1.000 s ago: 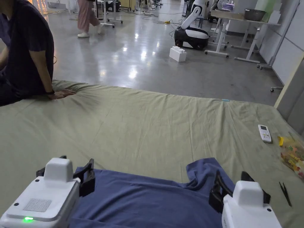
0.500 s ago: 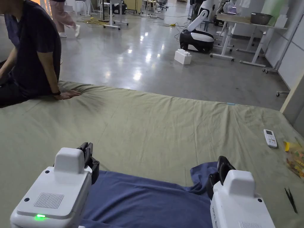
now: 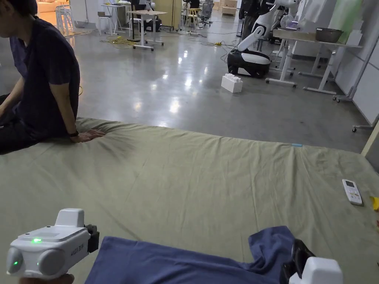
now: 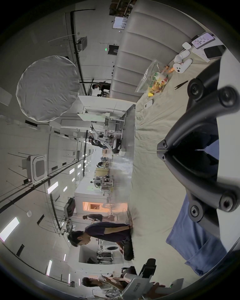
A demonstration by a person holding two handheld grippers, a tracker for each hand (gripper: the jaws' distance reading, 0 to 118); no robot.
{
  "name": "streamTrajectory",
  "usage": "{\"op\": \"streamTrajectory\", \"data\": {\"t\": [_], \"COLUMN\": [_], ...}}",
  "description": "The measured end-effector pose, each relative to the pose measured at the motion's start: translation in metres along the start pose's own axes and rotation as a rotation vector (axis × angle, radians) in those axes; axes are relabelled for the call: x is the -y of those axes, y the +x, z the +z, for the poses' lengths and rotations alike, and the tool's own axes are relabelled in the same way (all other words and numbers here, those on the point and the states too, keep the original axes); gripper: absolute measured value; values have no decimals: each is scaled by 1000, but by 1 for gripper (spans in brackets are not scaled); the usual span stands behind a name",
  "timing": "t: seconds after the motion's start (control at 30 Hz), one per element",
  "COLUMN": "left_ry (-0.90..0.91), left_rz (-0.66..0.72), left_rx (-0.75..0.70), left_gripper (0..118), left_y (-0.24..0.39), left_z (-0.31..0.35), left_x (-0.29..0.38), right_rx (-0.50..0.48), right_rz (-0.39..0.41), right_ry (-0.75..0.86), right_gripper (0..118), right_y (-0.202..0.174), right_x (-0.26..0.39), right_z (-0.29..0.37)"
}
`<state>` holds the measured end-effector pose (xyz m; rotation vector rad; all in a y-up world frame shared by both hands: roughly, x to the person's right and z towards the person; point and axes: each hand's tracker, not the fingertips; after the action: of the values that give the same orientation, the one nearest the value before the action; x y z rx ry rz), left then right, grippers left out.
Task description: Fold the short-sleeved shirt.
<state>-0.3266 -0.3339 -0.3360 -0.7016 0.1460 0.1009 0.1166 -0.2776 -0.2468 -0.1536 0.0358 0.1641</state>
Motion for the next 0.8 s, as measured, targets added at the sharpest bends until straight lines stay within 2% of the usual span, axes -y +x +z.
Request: {"op": "streamTrajectory", "data": {"t": [0.07, 0.13, 0.17, 0.2, 0.37, 0.5, 0.57, 0.67, 0.73, 0.8], "left_ry": [-76, -165, -221, -241, -280, -352, -320, -326, -303, -277], "left_rz": [-32, -47, -47, -41, 0, -22, -41, -40, -75, -130], "left_rx": [3, 10, 18, 28, 12, 0, -3, -28, -29, -24], "left_gripper": [19, 49, 58, 61, 63, 63, 65, 59, 40, 14], "left_y": [-6, -9, -11, -12, -1, 6, 13, 16, 25, 40], "left_z": [-30, -64, -82, -94, -124, -144, -140, -138, -135, -115], "left_x": [-7, -10, -12, -14, -11, -1, 1, -1, 5, 3], "right_rx": [7, 14, 19, 21, 42, 64, 75, 85, 86, 88], "right_rz": [14, 23, 25, 27, 39, 47, 40, 32, 29, 26], "right_ry": [-17, -49, -62, -74, -123, -158, -180, -195, -205, -213], "right_gripper": [0, 0, 0, 0, 0, 0, 0, 0, 0, 0], "right_y": [2, 3, 5, 6, 15, 24, 30, 35, 36, 38], "right_x": [7, 13, 16, 19, 37, 48, 54, 61, 64, 67], "right_z": [-6, -11, -14, -15, -21, -23, -25, -26, -27, -28]}}
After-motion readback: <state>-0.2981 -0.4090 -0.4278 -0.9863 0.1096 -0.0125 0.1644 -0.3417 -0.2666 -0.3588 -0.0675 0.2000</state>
